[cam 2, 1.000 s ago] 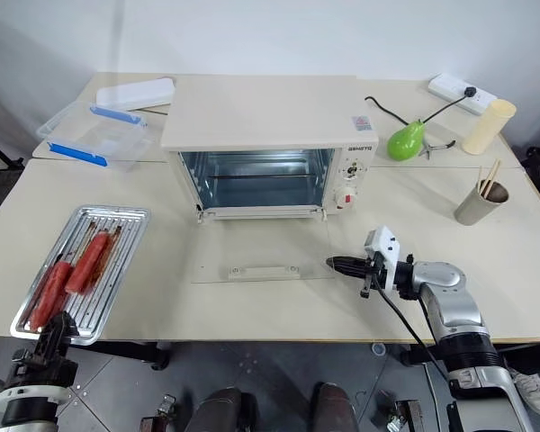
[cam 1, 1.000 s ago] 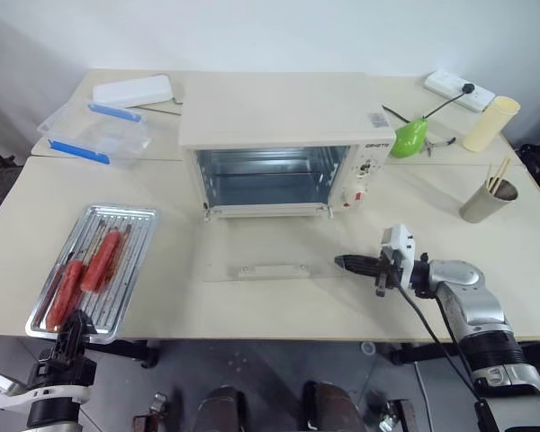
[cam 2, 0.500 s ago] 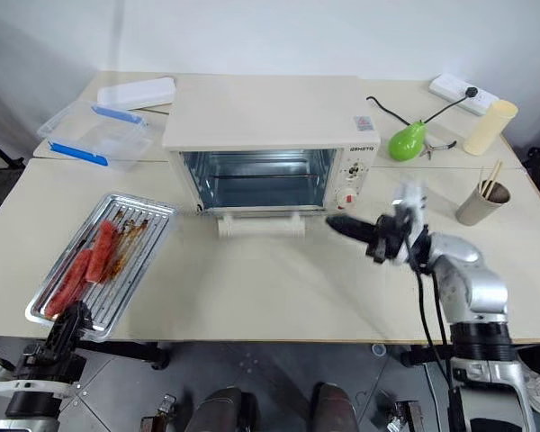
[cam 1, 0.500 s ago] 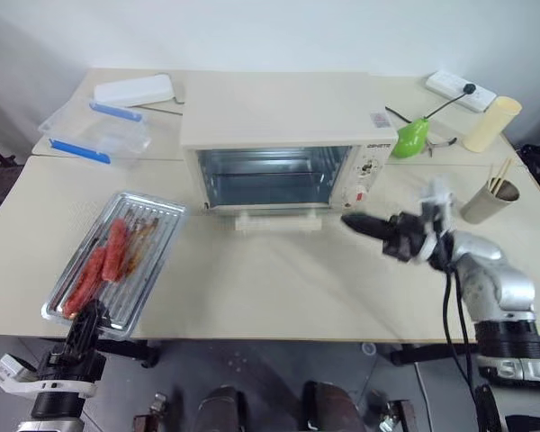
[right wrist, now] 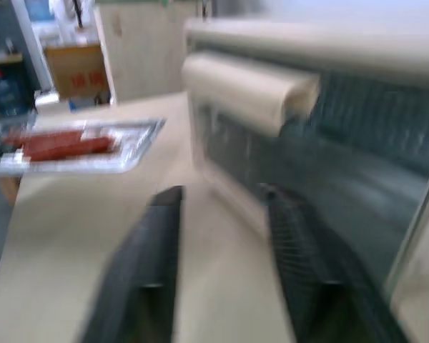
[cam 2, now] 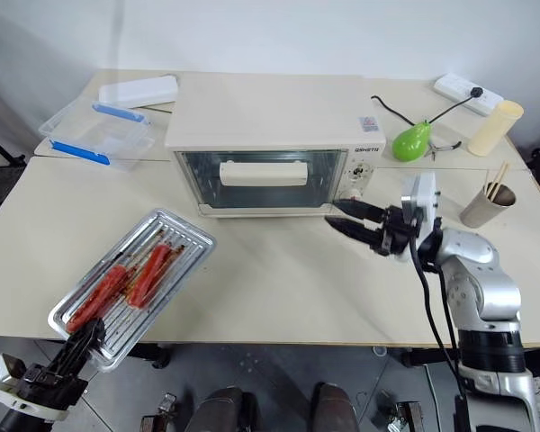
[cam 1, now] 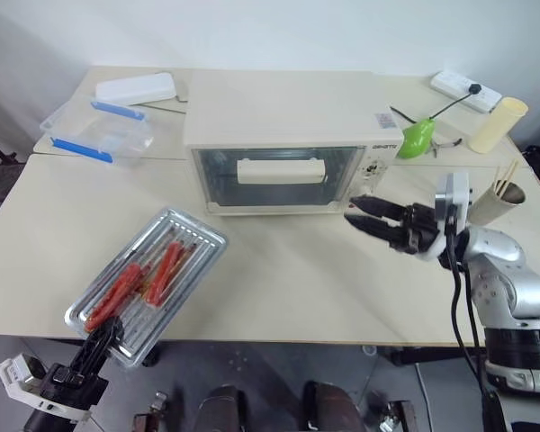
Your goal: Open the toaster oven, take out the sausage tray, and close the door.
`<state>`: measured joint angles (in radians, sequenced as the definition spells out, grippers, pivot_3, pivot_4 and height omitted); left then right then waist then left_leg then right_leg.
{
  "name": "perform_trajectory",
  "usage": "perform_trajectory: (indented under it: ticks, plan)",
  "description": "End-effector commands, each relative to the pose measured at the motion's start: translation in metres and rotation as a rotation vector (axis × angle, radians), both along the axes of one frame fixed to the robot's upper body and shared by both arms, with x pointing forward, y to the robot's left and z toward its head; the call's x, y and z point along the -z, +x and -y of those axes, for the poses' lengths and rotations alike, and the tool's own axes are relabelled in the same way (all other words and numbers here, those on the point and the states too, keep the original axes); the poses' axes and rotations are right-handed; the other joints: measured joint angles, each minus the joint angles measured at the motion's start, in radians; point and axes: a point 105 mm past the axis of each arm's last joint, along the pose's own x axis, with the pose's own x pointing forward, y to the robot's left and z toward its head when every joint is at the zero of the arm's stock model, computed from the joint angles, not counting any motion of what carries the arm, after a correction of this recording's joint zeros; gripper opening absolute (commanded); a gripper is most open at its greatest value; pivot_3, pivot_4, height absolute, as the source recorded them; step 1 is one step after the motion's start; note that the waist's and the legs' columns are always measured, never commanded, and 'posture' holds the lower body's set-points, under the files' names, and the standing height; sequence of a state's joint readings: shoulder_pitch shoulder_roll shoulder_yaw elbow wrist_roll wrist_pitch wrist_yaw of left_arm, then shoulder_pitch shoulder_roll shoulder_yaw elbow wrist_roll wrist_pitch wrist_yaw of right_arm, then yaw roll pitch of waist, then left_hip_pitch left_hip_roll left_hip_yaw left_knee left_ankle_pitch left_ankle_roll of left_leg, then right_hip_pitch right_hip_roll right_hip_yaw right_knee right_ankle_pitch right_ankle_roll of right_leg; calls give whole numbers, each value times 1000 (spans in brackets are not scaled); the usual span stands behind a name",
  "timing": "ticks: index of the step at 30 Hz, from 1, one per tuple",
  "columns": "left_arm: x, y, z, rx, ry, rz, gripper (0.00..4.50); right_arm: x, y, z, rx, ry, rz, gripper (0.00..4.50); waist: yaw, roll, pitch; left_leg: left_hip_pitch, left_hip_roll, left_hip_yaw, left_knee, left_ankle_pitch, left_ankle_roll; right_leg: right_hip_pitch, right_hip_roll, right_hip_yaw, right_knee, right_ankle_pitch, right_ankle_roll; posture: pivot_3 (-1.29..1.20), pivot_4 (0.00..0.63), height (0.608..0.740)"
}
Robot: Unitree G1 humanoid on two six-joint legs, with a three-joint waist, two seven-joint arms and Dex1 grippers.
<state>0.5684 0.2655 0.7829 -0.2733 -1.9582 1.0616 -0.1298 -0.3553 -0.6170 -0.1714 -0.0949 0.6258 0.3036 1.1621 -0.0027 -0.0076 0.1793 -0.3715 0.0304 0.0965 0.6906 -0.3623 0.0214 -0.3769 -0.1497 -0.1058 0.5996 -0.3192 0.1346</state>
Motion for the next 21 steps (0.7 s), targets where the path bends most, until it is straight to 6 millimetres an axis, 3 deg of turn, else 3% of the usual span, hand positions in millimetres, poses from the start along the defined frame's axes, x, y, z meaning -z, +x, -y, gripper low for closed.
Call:
perform_trajectory:
  ticks: [1,5,9,13,21]
  plan:
    - [-4,-1,31,237,-8,-1,0,-9,-19,3,-26,-69,103,3232,0,0,0,0,0,0,0,0,0,0,0,0,0,0,0,0,150,740]
    - [-2,10,43,372,15,-24,0,-3,-24,12,16,-99,118,4484,-1,1,0,2,1,0,0,0,-1,0,1,1,1,0,0,0,150,740]
    - [-7,38,52,458,54,-7,0,6,-30,26,65,-123,107,4484,7,3,-1,2,1,-1,0,1,-2,0,0,1,3,0,0,0,150,740]
    - [-8,51,61,548,83,-17,0,9,-37,30,59,-107,43,4484,-1,4,-1,2,1,-1,0,1,-1,0,0,1,4,0,0,0,150,740]
    - [-12,90,102,777,197,-50,0,9,-54,39,144,-121,24,4484,21,5,-1,2,0,-2,1,3,-2,0,1,1,7,0,0,0,150,740]
